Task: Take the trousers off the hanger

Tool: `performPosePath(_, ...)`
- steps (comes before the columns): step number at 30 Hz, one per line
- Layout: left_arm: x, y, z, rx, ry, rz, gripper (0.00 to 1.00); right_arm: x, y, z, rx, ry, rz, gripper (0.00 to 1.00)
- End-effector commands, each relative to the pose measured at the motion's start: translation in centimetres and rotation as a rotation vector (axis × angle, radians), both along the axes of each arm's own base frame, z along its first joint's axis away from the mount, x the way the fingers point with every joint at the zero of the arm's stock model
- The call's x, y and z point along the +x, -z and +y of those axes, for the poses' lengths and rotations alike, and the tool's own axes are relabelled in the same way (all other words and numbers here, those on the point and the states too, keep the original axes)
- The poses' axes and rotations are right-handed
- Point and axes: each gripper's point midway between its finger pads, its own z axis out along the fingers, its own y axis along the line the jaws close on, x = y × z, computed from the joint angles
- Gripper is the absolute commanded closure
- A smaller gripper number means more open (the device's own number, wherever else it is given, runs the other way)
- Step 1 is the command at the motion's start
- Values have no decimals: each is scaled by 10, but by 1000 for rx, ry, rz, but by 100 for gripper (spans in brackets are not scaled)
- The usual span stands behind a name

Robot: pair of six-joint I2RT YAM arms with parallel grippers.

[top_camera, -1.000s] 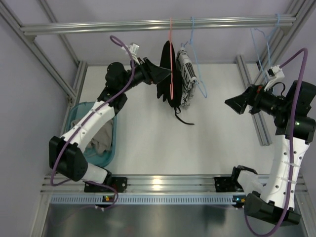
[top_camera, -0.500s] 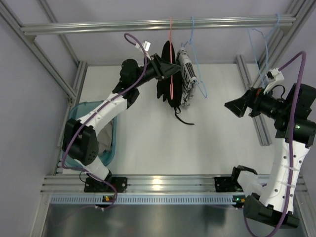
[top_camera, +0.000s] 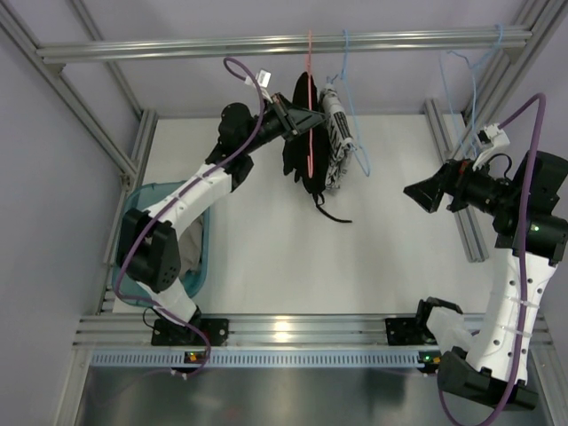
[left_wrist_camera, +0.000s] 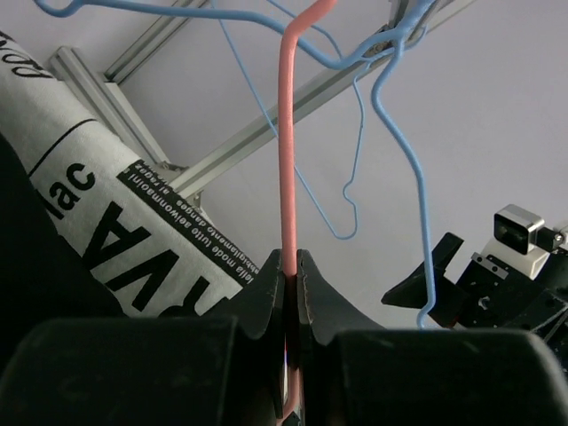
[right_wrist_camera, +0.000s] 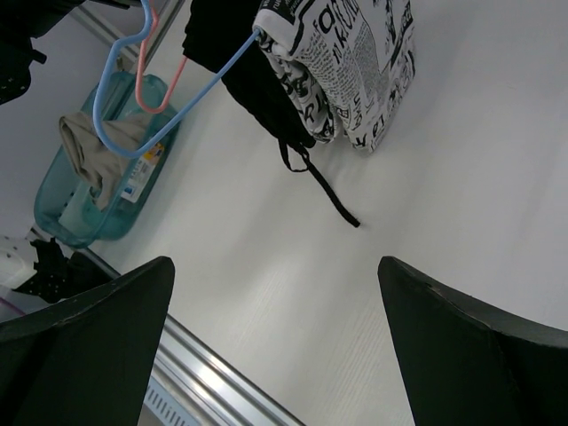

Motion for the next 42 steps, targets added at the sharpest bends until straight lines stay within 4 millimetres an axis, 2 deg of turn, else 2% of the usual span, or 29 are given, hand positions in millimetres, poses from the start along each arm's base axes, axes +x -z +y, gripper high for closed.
performPosePath(1,-27,-93,9,-123,19,-253,100,-5,-18,5,-17,-26,-65,0)
performPosePath(6,-42,-137,18,-154,13,-340,100,-3,-31,8,-7,-45,-108,1)
performPosePath(9,-51,-154,23,-155,6,-365,100,-4,-40,12,35,-49,-108,1)
performPosePath(12,-61,-158,28,-161,17,-360,100,-3,-52,15,75,-56,-130,1)
performPosePath(14,-64,-148,28,-152,26,-329,100,0,-65,18,93,-71,-174,1)
performPosePath(16,-72,-146,32,-156,28,-319,100,0,-74,21,138,-77,-176,1)
performPosePath(17,-72,-133,32,-146,31,-284,100,3,-78,21,141,-81,-199,1)
performPosePath(19,-83,-132,37,-148,32,-283,100,4,-81,23,185,-81,-180,1)
performPosePath(20,-84,-122,38,-139,33,-261,100,5,-82,24,200,-86,-180,0)
performPosePath(22,-96,-122,43,-140,44,-263,100,9,-95,26,233,-82,-212,1)
performPosePath(23,-98,-114,43,-133,47,-250,100,10,-99,28,244,-86,-220,0)
performPosePath(27,-118,-115,53,-112,48,-310,100,23,-128,33,253,-64,-288,1)
performPosePath(28,-123,-120,56,-116,48,-328,100,28,-125,36,254,-64,-278,1)
performPosePath(29,-123,-113,57,-109,47,-313,100,29,-131,50,255,-109,-283,1)
performPosePath(31,-130,-110,59,-111,53,-297,100,35,-141,63,260,-134,-320,0)
performPosePath(32,-131,-103,59,-102,55,-282,100,36,-141,79,278,-182,-306,0)
performPosePath(34,-137,-104,63,-94,48,-291,100,45,-148,89,301,-180,-315,1)
performPosePath(35,-138,-99,63,-79,48,-285,100,51,-155,102,311,-214,-323,1)
performPosePath(37,-147,-102,68,-76,50,-305,100,60,-162,115,309,-210,-342,1)
performPosePath(38,-149,-99,68,-61,51,-312,100,60,-168,134,317,-253,-343,1)
performPosePath(40,-158,-103,73,-49,47,-350,100,65,-174,151,326,-267,-352,3)
performPosePath(42,-164,-104,76,-22,45,-377,100,62,-181,177,349,-337,-351,5)
